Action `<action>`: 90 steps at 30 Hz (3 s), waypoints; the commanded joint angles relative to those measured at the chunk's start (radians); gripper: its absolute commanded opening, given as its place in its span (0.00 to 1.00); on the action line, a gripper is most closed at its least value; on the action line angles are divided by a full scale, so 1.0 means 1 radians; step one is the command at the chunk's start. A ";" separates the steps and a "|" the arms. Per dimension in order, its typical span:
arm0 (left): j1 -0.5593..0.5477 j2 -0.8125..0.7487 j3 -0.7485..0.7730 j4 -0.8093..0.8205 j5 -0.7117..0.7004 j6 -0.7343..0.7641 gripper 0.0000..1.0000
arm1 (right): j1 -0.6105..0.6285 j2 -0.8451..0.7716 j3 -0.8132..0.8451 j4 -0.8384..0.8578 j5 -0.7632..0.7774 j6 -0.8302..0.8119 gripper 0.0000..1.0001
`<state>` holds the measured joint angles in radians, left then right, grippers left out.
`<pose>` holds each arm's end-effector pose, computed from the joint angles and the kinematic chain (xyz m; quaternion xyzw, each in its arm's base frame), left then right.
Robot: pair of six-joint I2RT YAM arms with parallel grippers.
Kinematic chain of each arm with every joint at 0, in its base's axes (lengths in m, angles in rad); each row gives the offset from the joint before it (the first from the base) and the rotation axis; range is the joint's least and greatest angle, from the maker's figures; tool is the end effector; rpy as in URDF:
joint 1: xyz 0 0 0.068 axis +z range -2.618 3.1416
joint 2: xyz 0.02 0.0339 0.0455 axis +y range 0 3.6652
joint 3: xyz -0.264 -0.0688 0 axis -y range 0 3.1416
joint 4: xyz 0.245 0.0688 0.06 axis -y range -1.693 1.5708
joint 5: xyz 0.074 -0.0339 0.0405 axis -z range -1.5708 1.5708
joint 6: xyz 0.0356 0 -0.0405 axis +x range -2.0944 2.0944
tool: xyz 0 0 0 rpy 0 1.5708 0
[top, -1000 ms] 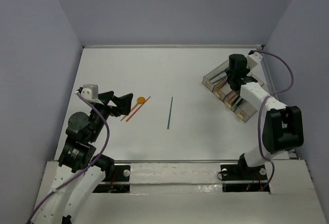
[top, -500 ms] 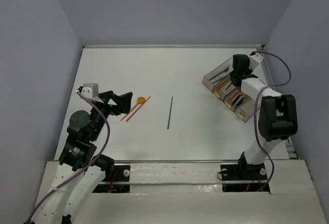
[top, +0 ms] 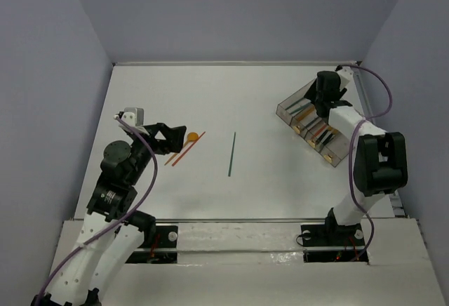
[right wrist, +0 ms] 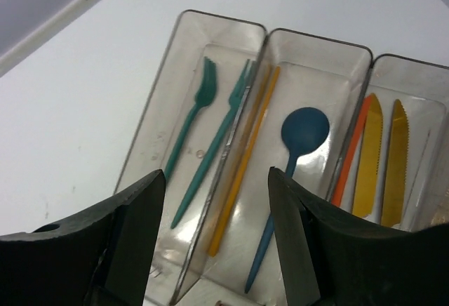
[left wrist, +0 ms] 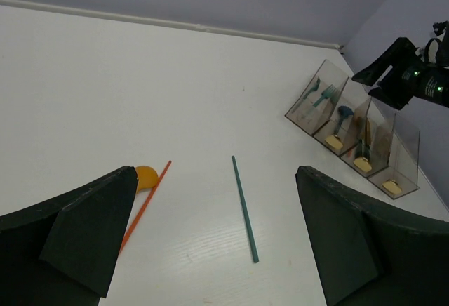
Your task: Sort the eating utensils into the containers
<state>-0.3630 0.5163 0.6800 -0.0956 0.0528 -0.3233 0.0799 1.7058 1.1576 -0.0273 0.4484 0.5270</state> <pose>0.1224 -0.0485 0.3504 0.0328 0.6819 -0.2628 0.6819 0.3849 0.0153 0.2409 0.2934 0.8119 -0.0474 0.5025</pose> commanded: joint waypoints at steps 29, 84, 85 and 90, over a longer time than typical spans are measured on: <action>0.024 -0.087 0.009 0.022 -0.088 0.001 0.99 | 0.935 0.543 0.611 -0.126 -0.059 0.177 0.46; 0.006 -0.124 0.033 0.004 -0.214 0.020 0.99 | 0.997 0.937 0.978 -0.372 0.047 -0.038 0.27; 0.006 -0.121 0.032 0.005 -0.211 0.020 0.99 | 0.997 0.937 0.978 -0.367 0.049 -0.035 0.29; 0.006 -0.119 0.029 0.002 -0.199 0.017 0.99 | 0.997 0.973 1.022 -0.401 0.062 -0.016 0.38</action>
<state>-0.3527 0.4004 0.6804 -0.1257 -0.1371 -0.3153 1.0668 2.6038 2.2024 -0.2646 0.5140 0.4946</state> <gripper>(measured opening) 0.992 0.373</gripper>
